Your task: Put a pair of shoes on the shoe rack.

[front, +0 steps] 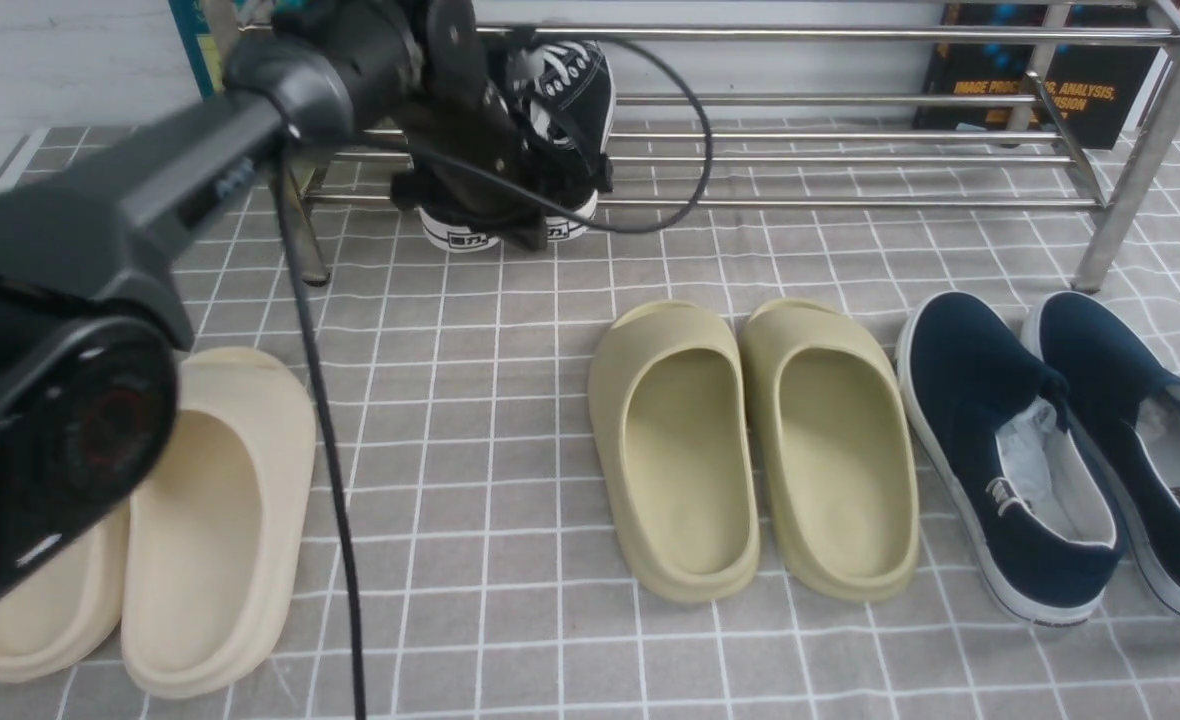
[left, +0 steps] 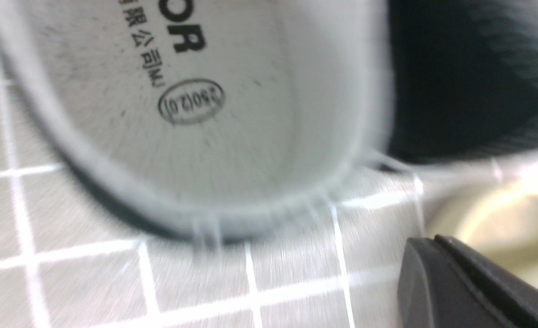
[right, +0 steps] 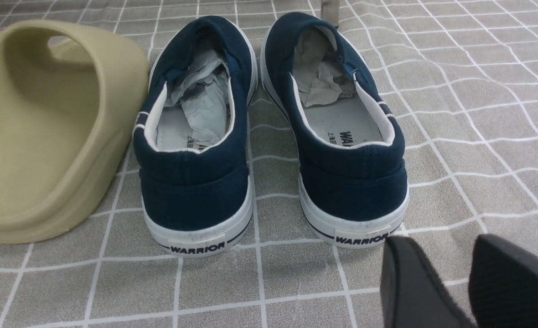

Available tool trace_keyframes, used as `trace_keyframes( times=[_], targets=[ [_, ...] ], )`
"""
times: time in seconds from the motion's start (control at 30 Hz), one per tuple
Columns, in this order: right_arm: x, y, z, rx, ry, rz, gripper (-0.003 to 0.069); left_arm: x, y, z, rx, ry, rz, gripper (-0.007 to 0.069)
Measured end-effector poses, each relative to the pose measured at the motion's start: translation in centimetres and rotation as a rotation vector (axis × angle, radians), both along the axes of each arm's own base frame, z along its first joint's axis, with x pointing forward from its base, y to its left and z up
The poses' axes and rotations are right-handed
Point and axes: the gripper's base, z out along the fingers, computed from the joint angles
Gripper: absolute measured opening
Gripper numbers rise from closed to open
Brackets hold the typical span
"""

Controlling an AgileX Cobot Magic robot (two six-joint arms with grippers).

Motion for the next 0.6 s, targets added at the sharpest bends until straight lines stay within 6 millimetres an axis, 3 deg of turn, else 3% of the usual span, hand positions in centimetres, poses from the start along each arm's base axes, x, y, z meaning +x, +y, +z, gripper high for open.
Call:
trace_keyframes(
  times=[0.2,0.37,0.4,0.43,0.47,0.5,0.6],
  targets=[
    [0.0,0.0,0.0,0.000,0.000,0.000,0.0239,-5.9,2.4,11.0,0.032,-0.111,-0.048,-0.0013],
    [0.0,0.0,0.0,0.000,0.000,0.000,0.0239,-13.1,5.5,19.9,0.046,-0.266,-0.031,-0.0013],
    [0.0,0.0,0.0,0.000,0.000,0.000,0.0239,-14.5,6.2,21.1,0.052,-0.296,-0.024,-0.0013],
    [0.0,0.0,0.0,0.000,0.000,0.000,0.0239,-14.5,6.1,21.1,0.053,-0.293,-0.024,-0.0013],
    [0.0,0.0,0.0,0.000,0.000,0.000,0.0239,-17.4,7.4,23.0,0.063,-0.344,-0.010,-0.0013],
    [0.0,0.0,0.0,0.000,0.000,0.000,0.0239,-17.6,7.5,22.9,0.066,-0.342,-0.009,-0.0013],
    [0.0,0.0,0.0,0.000,0.000,0.000,0.0239,-22.1,9.3,23.7,0.059,-0.361,0.013,-0.0013]
  ],
)
